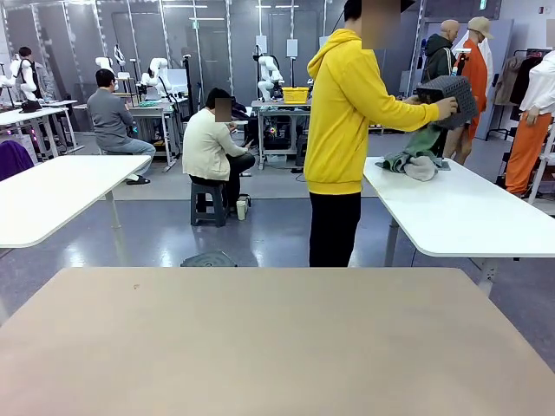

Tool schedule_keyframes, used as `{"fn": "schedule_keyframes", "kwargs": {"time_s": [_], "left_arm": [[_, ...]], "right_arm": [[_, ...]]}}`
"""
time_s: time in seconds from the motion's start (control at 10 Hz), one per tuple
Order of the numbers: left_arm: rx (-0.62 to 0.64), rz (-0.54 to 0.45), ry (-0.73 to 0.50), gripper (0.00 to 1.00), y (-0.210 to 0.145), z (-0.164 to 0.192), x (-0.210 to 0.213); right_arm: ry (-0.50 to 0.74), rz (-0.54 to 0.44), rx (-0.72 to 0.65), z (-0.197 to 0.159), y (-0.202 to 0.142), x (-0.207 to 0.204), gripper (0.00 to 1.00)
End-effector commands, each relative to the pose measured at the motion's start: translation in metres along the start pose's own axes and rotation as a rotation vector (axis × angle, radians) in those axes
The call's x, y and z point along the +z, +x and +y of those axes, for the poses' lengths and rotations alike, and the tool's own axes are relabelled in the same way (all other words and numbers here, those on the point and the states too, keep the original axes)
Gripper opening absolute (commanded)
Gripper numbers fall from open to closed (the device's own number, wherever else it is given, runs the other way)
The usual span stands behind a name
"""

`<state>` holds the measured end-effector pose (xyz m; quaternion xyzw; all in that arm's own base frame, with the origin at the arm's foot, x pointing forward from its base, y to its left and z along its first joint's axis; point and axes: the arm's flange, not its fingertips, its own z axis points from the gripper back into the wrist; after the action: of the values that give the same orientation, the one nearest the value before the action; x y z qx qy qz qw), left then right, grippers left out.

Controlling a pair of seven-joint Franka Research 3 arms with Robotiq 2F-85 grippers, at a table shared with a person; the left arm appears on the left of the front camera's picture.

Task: Fold the towels and place them in the basket.
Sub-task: When a person lays out a Towel with hook on the table, fold it in half twice.

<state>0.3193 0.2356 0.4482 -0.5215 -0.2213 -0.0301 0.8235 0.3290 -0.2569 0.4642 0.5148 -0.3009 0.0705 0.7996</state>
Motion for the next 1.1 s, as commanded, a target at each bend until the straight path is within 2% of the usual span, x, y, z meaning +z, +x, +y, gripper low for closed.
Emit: {"fn": "schedule_keyframes", "kwargs": {"time_s": [0.0,1.0], "left_arm": [[-0.011,-0.006,0.003,1.0,0.0013,0.0015,0.0006],[-0.011,-0.006,0.003,1.0,0.0013,0.0015,0.0006]], "right_arm": [[0.008,0.001,0.005,-0.0003,-0.0002,0.0015,1.0],[0.008,0.001,0.005,-0.0003,-0.0002,0.0015,1.0]]}}
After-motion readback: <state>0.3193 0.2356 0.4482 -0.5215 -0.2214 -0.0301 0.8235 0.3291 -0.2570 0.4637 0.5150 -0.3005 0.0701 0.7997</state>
